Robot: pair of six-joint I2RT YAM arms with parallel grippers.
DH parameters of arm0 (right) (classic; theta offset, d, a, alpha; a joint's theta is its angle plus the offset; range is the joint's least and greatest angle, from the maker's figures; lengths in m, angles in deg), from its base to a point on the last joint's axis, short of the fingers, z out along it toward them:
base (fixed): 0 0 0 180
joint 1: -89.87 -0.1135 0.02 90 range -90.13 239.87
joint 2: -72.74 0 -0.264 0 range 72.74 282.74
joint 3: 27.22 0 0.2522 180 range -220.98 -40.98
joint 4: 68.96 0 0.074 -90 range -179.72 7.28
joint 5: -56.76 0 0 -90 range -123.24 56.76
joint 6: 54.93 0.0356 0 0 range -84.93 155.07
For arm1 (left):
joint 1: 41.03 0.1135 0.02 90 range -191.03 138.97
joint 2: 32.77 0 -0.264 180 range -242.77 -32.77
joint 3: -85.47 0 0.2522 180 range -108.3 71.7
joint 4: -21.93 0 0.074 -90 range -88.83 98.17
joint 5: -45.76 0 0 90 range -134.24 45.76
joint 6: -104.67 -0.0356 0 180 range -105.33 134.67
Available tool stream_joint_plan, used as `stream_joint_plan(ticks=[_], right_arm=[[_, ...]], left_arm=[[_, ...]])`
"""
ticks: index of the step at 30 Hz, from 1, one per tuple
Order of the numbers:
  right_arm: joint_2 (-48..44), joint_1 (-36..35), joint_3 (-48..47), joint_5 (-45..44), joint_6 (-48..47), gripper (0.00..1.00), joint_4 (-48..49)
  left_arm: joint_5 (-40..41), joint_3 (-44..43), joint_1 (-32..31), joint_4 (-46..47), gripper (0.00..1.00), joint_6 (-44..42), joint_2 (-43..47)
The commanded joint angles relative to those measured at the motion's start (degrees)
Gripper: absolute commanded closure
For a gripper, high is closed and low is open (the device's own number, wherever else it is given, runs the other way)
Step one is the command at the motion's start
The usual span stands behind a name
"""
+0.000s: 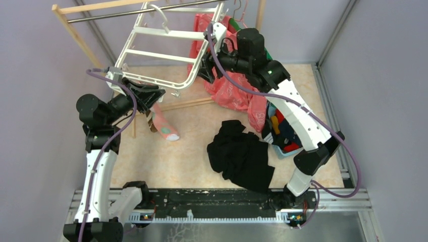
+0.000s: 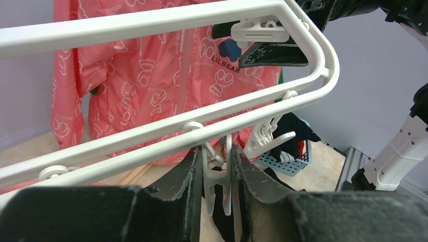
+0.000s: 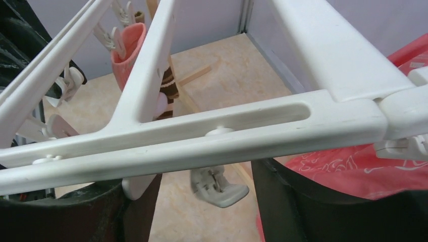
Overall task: Remove the socks clipped to the hanger
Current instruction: Adjust the hanger on the clothesline.
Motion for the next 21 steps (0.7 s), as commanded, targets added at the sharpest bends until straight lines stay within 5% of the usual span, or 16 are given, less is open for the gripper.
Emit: stream_joint_plan(ticks=[1,7,14,21], right_arm=[[-0.1,-0.1,-2.2,1.2,0.9,0.4,5.0],[-2.1,-0.1,2.0,8.8,-0.5,0.48,5.9],[-6.6,-0.1,9.2,10.7,-4.4,0.28,7.3],[-6.7,-0.1,8.1,13.9,-6.0,0.26,7.2]], left_arm=[[-4.1,1.4,-0.3,-0.4,0.72,1.2,1.3],[-2.6,0.8,-0.2,-2.0,0.71,0.7,1.2],[-2.2,0.7,-0.3,-2.2,0.71,0.7,1.2],[-2.0,0.9,-0.3,-2.2,0.71,0.7,1.1]])
